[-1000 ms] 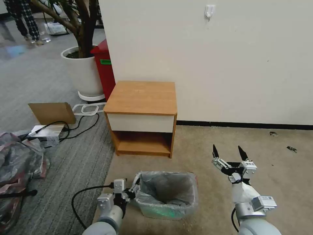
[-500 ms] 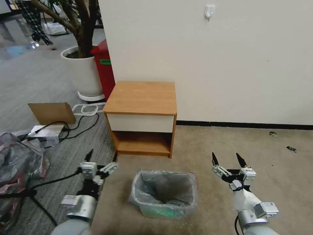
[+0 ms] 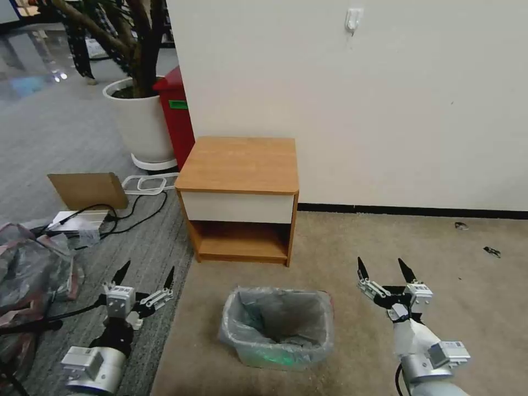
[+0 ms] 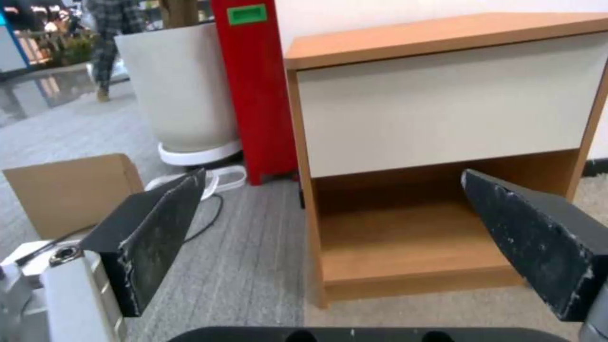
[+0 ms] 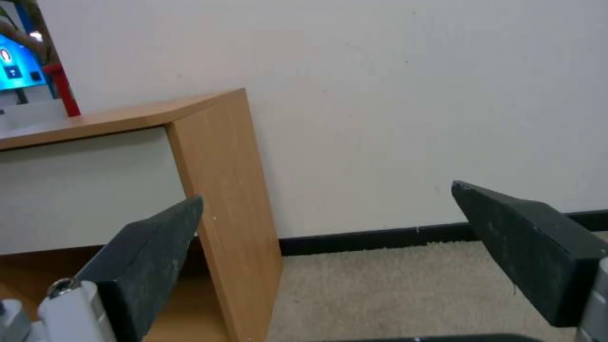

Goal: Pick up the garbage bag from the table and place it over the trash can.

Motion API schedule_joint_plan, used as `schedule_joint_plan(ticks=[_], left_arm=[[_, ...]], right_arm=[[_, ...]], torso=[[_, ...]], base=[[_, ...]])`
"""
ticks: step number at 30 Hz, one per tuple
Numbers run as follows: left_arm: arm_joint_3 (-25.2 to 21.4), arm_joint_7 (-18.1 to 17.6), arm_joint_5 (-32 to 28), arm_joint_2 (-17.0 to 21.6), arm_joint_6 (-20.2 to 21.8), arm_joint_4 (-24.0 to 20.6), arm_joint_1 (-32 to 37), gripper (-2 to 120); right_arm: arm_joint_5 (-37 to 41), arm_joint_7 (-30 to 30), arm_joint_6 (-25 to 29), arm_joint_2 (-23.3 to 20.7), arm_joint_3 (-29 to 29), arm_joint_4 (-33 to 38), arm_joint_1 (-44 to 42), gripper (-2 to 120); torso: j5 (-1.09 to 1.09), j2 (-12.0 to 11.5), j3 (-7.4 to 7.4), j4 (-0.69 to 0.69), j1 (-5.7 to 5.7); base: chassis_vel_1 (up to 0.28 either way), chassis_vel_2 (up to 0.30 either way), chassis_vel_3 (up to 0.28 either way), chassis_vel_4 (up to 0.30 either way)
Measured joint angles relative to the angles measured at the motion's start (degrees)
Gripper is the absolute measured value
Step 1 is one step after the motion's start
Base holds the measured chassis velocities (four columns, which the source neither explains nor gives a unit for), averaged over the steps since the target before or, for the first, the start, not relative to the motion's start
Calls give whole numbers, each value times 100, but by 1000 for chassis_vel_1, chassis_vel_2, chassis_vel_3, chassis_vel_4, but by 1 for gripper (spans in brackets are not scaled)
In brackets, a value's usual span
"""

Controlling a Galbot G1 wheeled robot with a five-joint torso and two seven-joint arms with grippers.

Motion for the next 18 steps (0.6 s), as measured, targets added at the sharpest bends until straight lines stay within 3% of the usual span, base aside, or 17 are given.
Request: schedule_joint_plan(ticks=[18], left_arm=[[27,-32,-21,6,13,6,-17,100]], right_arm=[[-7,9,2,-2,-1,9,5,100]], torso=[[0,0,0,0,0]], base=[[0,0,0,0]])
